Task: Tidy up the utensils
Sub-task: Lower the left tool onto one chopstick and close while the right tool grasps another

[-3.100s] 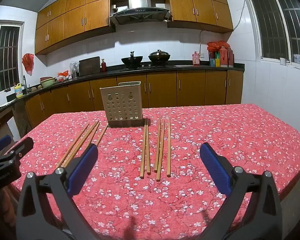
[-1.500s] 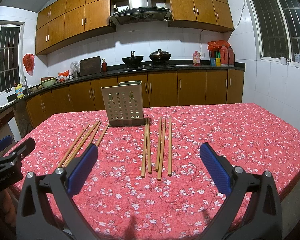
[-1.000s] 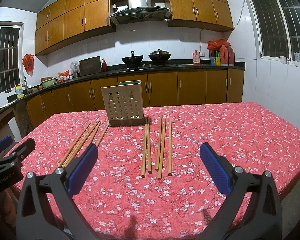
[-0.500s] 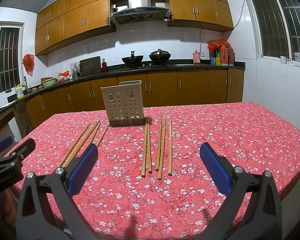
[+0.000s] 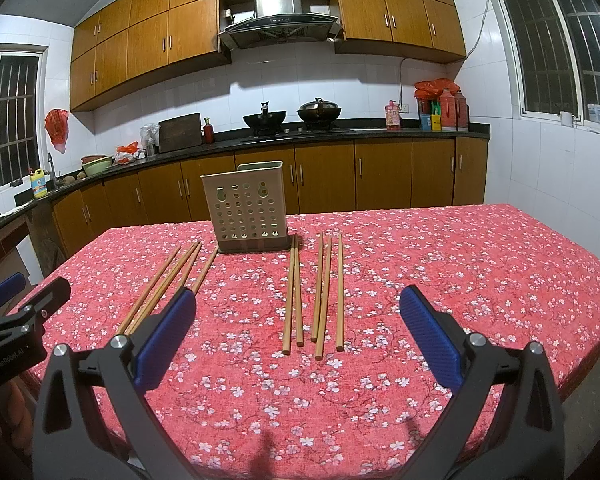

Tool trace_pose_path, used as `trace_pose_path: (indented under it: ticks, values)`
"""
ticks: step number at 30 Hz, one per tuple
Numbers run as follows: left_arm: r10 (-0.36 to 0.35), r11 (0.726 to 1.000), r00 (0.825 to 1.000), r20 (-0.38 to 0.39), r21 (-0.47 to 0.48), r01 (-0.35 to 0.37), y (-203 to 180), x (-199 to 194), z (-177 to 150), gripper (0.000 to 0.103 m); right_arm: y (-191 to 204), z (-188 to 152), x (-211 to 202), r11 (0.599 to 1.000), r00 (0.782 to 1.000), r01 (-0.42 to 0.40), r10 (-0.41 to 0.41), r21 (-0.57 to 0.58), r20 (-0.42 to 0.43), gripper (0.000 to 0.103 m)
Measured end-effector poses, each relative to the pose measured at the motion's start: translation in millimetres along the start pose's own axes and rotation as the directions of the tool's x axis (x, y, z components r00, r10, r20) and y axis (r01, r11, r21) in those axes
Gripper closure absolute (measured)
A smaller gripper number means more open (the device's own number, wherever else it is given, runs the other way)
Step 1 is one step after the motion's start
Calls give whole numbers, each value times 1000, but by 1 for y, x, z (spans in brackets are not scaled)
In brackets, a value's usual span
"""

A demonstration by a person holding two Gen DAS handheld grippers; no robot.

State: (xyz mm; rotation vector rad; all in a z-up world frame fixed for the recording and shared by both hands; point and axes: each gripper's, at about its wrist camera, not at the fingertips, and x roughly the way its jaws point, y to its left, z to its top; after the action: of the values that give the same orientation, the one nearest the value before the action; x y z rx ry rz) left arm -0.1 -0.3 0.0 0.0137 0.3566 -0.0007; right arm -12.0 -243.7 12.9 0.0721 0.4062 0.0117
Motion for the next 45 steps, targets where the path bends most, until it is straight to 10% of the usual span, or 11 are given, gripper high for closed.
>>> trace_pose_path:
  ticks: [16,26,34,45]
  values:
    - [74,995,986,-148,-59,-83,24,41,3,2,-37,13,59,994,987,65,-51,85,-152,4]
    - [66,994,958,-278,-71,-88,55,95,7,3,-70,1,162,977,898,79,16,198,-439,72]
    - [-51,998,923,-381,-57,32,48,135,2,38,-62,-8,193,989,865,85,-11,125,-502,86]
    - [-92,995,857,-507,-26,91,40,173,-11,68,-60,-10,191,992,873,95,-42,84,-486,94]
